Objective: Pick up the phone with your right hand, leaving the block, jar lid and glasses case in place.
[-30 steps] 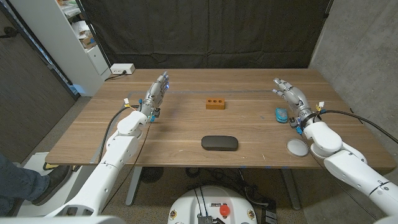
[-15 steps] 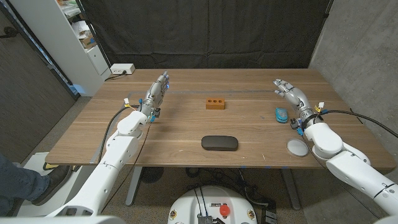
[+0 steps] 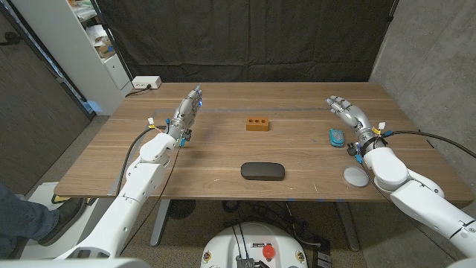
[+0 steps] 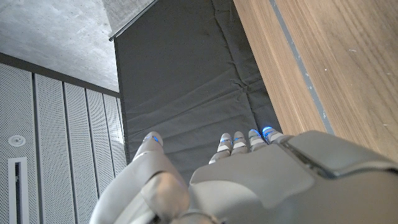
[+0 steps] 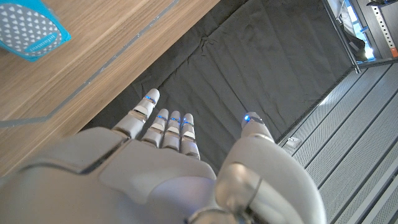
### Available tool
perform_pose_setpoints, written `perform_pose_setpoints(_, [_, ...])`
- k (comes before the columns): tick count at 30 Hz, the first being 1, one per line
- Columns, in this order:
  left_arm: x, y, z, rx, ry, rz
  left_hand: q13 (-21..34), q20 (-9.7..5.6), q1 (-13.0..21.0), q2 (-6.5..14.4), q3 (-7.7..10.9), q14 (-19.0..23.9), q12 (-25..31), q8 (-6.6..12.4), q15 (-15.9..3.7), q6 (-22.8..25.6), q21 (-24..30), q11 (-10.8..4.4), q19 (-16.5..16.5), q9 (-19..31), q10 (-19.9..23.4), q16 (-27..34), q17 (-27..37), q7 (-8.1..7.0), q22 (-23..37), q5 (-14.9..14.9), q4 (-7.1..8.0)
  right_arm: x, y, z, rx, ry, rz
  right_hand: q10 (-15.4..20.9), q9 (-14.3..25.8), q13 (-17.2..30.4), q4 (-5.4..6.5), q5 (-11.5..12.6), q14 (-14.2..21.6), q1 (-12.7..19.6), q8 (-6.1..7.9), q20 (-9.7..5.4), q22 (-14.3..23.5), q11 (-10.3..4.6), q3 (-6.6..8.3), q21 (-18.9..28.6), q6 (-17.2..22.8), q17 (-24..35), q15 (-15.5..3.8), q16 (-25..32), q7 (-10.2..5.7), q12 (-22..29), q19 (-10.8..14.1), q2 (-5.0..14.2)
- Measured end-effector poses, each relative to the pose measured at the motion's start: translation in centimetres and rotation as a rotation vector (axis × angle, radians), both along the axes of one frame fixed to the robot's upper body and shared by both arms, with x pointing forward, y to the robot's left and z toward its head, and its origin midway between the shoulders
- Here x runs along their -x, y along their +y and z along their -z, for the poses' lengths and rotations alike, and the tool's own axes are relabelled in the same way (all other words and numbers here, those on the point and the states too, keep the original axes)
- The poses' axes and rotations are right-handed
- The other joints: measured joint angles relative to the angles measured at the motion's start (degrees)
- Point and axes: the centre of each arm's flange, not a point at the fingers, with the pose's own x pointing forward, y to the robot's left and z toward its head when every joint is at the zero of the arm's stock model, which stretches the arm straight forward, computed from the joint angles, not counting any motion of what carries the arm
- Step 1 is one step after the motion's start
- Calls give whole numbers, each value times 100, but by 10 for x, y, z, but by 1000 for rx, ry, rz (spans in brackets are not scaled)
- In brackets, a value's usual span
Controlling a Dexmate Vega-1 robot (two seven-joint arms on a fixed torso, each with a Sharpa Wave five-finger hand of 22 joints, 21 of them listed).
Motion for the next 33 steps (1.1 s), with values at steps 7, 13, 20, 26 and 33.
perform_pose_setpoints(7, [1,1,-1,-2,-2,-2,0,0,0,0,-19,0,0,0,0,0,0,0,0,0,0,0,0,0,0,0,-19,0,2,2,24,6,37,9,0,0,-24,0,31,0,0,-2,0,-9,-24,0,0,0,-31,0,0,0,1,0])
perform_pose_setpoints(13, [3,2,-2,-4,-5,-6,0,-1,0,0,-18,0,0,0,0,0,0,0,0,0,0,0,0,0,0,0,-18,-1,3,3,43,13,67,9,0,0,-24,0,30,0,0,-20,0,-9,-24,0,10,1,-30,0,-14,0,20,0])
perform_pose_setpoints(20, [5,2,-3,-5,-8,-9,0,-1,0,0,-18,0,0,0,0,0,0,0,0,0,0,0,0,0,0,0,-18,-1,4,4,67,22,109,9,0,0,-24,0,30,0,0,-20,0,-9,-24,0,-2,1,-30,0,-42,0,20,0])
perform_pose_setpoints(26, [6,2,-3,-6,-8,-10,0,20,0,0,-18,0,0,0,0,0,0,0,-21,0,0,0,0,0,0,0,-18,0,4,5,101,34,156,40,0,0,-24,34,30,2,0,-20,0,-40,-24,0,-2,1,-30,0,-42,0,19,-2])
perform_pose_setpoints(33, [6,2,-1,-5,-4,-14,0,20,6,5,-33,0,0,0,0,0,0,0,-21,0,0,0,0,0,0,0,-33,2,5,5,136,50,202,40,0,0,-41,33,52,39,0,-20,0,-40,-6,0,-2,1,-52,0,-41,0,19,-40])
